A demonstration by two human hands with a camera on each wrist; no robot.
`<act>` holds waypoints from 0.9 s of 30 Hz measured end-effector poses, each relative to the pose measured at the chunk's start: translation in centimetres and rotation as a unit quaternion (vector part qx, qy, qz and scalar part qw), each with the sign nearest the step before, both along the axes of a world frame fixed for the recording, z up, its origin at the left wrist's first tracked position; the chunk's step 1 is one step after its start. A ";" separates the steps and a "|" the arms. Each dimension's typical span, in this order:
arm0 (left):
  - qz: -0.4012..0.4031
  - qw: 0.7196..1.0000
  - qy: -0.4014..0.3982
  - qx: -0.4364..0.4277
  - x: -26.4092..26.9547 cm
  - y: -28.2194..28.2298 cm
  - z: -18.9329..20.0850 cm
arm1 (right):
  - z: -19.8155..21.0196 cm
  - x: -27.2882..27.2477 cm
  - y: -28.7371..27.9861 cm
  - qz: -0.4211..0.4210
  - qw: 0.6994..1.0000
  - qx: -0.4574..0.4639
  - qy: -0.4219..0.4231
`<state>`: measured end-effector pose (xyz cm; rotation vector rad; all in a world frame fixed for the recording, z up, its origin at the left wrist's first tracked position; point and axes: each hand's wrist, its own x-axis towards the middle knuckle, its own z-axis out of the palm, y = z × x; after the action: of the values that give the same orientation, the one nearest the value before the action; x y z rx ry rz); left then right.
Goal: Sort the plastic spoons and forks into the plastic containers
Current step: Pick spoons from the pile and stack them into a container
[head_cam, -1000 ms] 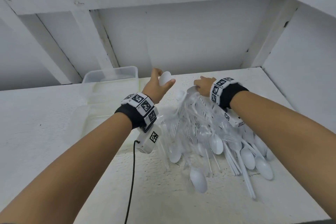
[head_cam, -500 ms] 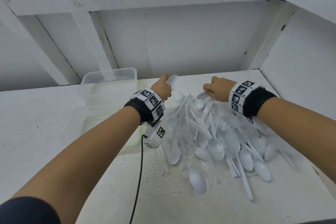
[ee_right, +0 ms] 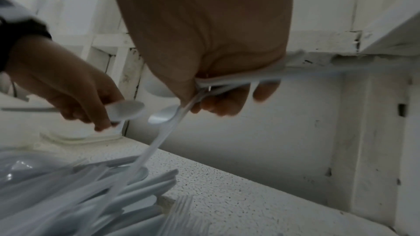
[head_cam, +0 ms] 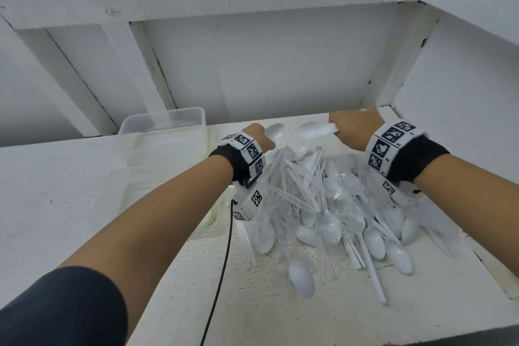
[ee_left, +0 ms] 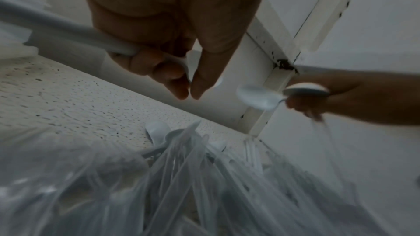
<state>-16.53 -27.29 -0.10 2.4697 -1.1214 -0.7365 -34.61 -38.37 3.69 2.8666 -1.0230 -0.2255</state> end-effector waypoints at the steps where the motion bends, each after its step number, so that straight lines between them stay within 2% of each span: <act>1: -0.003 1.000 0.001 0.014 -0.1 -0.4 -0.2 | -0.2 -0.3 0.2 -0.018 0.998 0.052 -0.026; 5: -0.044 0.996 -0.045 0.065 -1.2 -1.1 -1.0 | -0.8 -1.0 0.7 -0.068 0.956 0.223 -0.176; 8: -0.102 0.986 -0.108 0.072 -2.2 -0.2 -1.5 | -0.9 -1.2 0.9 -0.097 0.902 0.287 -0.308; 11: -0.086 0.988 -0.101 0.083 -2.1 -0.6 -1.7 | -1.0 -1.1 1.1 -0.110 0.864 0.329 -0.366; 15: -0.041 0.999 -0.023 0.015 -0.8 -1.7 0.5 | -1.0 -0.7 1.2 -0.142 0.858 0.340 -0.357; 18: -0.011 0.997 0.016 -0.072 1.2 -0.8 3.0 | -1.2 0.1 1.1 -0.154 0.875 0.317 -0.333; 22: 0.002 0.994 0.004 -0.111 2.9 1.8 4.5 | -1.0 2.2 1.4 -0.154 0.882 0.313 -0.317; 27: 0.001 0.989 0.004 -0.145 2.3 3.8 3.7 | -1.1 4.5 2.9 -0.119 0.879 0.348 -0.302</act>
<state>-14.20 -23.54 3.62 2.2207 -1.1352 -0.5393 -30.12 -35.48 2.62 3.5508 -1.7006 0.4157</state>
